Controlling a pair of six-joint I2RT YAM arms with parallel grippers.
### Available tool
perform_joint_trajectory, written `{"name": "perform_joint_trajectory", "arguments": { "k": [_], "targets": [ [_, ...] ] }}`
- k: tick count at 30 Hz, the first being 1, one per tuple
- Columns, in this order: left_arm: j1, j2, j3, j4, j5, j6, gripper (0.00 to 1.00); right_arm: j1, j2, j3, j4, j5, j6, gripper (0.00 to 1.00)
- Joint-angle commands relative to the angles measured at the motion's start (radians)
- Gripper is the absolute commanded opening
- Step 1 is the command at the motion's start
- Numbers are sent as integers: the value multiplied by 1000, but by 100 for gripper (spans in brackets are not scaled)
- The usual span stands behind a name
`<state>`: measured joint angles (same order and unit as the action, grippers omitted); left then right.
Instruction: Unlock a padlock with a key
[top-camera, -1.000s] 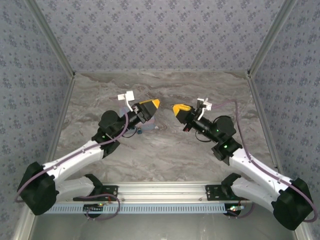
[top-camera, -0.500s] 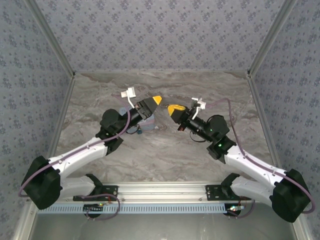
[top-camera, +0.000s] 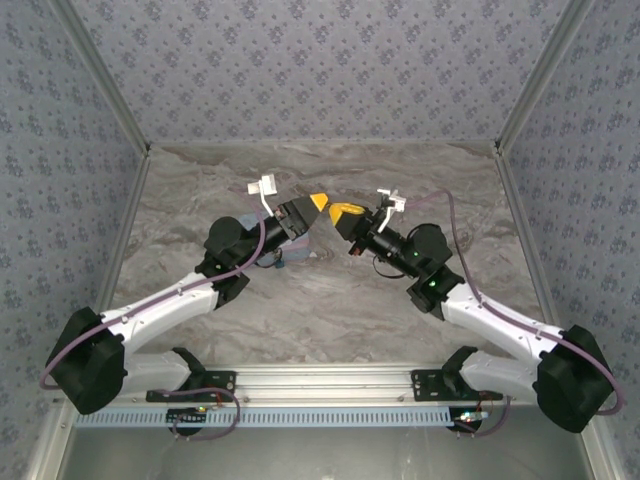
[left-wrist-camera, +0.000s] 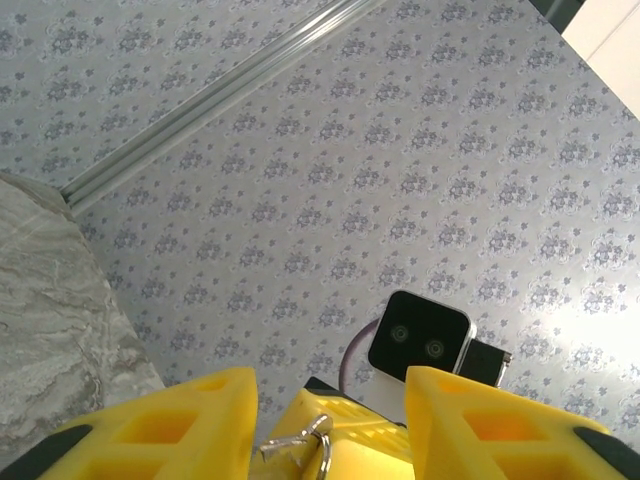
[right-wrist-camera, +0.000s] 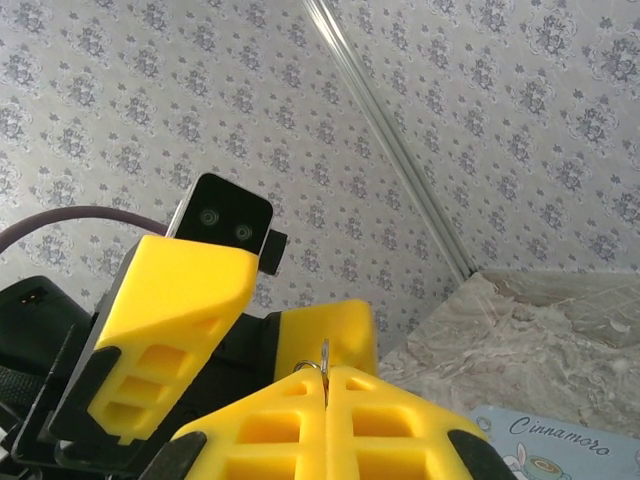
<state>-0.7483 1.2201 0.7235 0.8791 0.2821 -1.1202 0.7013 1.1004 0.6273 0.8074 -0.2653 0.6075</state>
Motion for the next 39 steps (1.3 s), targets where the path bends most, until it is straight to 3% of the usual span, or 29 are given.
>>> {"name": "perform_joint_trajectory", "arguments": {
  "k": [1,15,18,20,24,30,39],
  "targets": [
    [-6,-1,24,41,18,8,37,9,10,30,45,24,36,0],
    [-6,-16,28,5,14,44,0,13,5,14,25,28,54,0],
    [-7,-36,31,-47,13,86,0,5,-24,4,-30,18,31,2],
    [-6,-61,37,-109,17,139,0,-8,-53,-9,-75,4,0,7],
    [-7,-125,69,-302,49,316,0,-65,-117,-55,-117,-71,-13,31],
    [-8,-174,156,-579,135,528,0,-164,-111,-57,-43,-269,131,55],
    [-6,-162,213,-660,200,589,0,-140,-37,27,-5,-392,152,65]
  ]
}}
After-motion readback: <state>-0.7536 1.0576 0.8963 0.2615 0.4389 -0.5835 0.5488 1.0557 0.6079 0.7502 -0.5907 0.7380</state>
